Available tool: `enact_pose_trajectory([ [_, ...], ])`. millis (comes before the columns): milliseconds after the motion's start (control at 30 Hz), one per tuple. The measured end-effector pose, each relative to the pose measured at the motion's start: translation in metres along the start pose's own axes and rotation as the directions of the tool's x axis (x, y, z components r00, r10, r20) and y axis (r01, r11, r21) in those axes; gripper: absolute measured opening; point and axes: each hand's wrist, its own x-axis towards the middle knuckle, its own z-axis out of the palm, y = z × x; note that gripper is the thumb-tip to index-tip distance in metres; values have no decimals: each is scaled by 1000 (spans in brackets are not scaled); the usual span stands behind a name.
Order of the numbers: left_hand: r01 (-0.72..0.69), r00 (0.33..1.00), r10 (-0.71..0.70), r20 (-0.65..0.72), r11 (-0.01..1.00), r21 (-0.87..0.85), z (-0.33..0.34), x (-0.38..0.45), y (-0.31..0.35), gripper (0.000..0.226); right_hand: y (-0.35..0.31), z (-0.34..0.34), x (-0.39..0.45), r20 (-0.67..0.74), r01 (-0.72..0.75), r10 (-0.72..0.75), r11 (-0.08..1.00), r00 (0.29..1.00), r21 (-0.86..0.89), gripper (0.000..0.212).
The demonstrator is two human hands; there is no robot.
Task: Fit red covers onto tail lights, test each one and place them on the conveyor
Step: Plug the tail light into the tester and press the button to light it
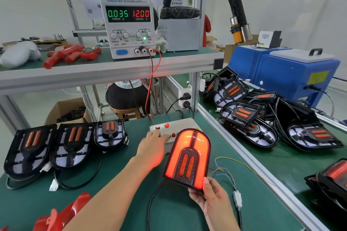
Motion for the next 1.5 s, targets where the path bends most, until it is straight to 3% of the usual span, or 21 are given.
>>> enact_pose_trajectory([
  [533, -34, 999, 34, 2, 997, 63, 0, 2, -2, 70, -2, 2, -1, -6, -15, 15, 1000, 1000, 3, 19],
  [667, -49, 998, 51, -30, 996, 80, -3, 5, 0, 60, -2, 1, -2, -23, -8, 7, 999, 1000, -41, 22],
  [800, -131, 982, 138, -131, 990, 55, -5, 14, 5, 38, -1, -2, -5, -24, -10, 8, 996, 1000, -88, 25],
  [900, -253, 955, 244, -171, 967, -31, -2, 23, 8, 37, -3, -3, -10, 25, 0, 3, 993, 1000, -120, 29],
  [1000, -390, 915, 388, -109, 921, -3, 5, 34, 9, 61, -5, -2, -13, 62, 30, -21, 989, 998, -148, 32],
  [1100, -424, 902, 427, -56, 904, 54, 6, 44, 8, 77, -5, -1, -13, 84, 47, -34, 986, 996, -159, 31],
  [1200, -428, 903, 429, -14, 903, 50, 2, 51, 14, 77, -6, -1, -14, 92, 48, -34, 986, 995, -162, 31],
  [1367, -390, 921, 390, 11, 921, -3, 0, 57, 25, 57, -6, 2, -12, 71, 46, -37, 992, 997, -119, 31],
  [1500, -416, 909, 416, 14, 908, 48, -1, 60, 29, 60, -3, -2, -7, 59, 36, -29, 992, 998, -123, 31],
])
